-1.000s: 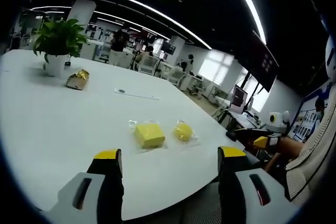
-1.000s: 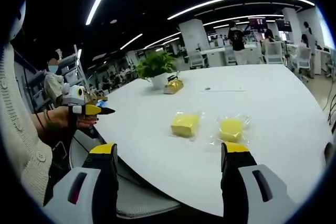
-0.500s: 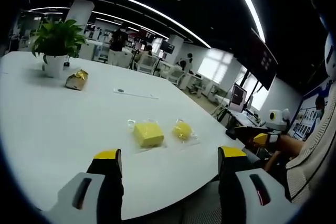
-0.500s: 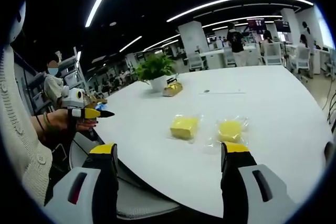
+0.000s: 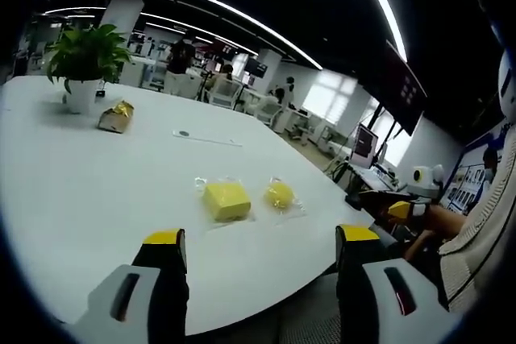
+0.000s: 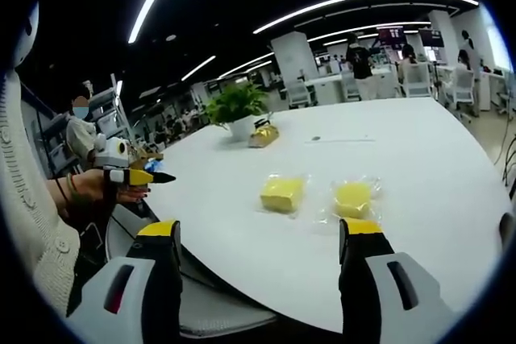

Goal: Compare the silicone blocks by pressing each to a similar depth, holding the contact briefly, and releasing to observe deformation and rebound differences across the visible hardness samples.

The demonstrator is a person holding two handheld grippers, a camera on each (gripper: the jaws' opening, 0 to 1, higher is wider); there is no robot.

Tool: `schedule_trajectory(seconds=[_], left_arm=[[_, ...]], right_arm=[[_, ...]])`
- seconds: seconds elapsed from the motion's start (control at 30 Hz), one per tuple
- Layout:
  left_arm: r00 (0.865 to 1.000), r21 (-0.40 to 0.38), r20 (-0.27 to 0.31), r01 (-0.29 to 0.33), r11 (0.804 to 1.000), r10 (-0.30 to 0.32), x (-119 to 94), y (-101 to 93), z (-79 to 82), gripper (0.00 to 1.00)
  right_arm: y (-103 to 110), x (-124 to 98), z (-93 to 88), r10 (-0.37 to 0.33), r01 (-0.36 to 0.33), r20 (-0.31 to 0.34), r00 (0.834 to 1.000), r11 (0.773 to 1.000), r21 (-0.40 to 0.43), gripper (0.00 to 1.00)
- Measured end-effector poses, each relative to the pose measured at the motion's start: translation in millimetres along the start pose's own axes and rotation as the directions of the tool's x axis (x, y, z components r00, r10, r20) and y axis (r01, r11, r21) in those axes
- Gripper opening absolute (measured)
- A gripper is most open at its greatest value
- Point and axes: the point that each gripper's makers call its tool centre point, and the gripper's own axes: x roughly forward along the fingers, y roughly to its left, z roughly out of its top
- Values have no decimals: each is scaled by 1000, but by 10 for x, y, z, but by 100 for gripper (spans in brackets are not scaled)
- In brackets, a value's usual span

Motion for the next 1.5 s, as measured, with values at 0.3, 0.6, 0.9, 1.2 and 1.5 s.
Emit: schedule_trajectory(seconds=[0.3, 0.6, 0.9, 1.2, 1.5], left_arm=[[1000, -80, -19, 0, 997, -1, 123, 145, 62, 76], [1000, -161, -9, 24, 987, -25, 377, 317, 325, 78], [996, -215, -57, 59, 975, -72, 867, 581, 397, 77], [994, -294, -41, 83, 952, -99, 1303, 702, 502, 76], [984, -314, -121, 83, 946, -127, 1741, 852, 309, 76]], right_arm=[[-29, 41, -16, -6, 7, -10, 1000, 1000, 13, 75], [-105, 61, -10, -30, 31, -30, 999, 999, 24, 75], [-129, 76, -29, -47, 49, -51, 998, 998, 36, 75], [-178, 148, -24, -63, 67, -74, 995, 997, 45, 75], [-242, 165, -46, -91, 96, -102, 991, 994, 51, 75]])
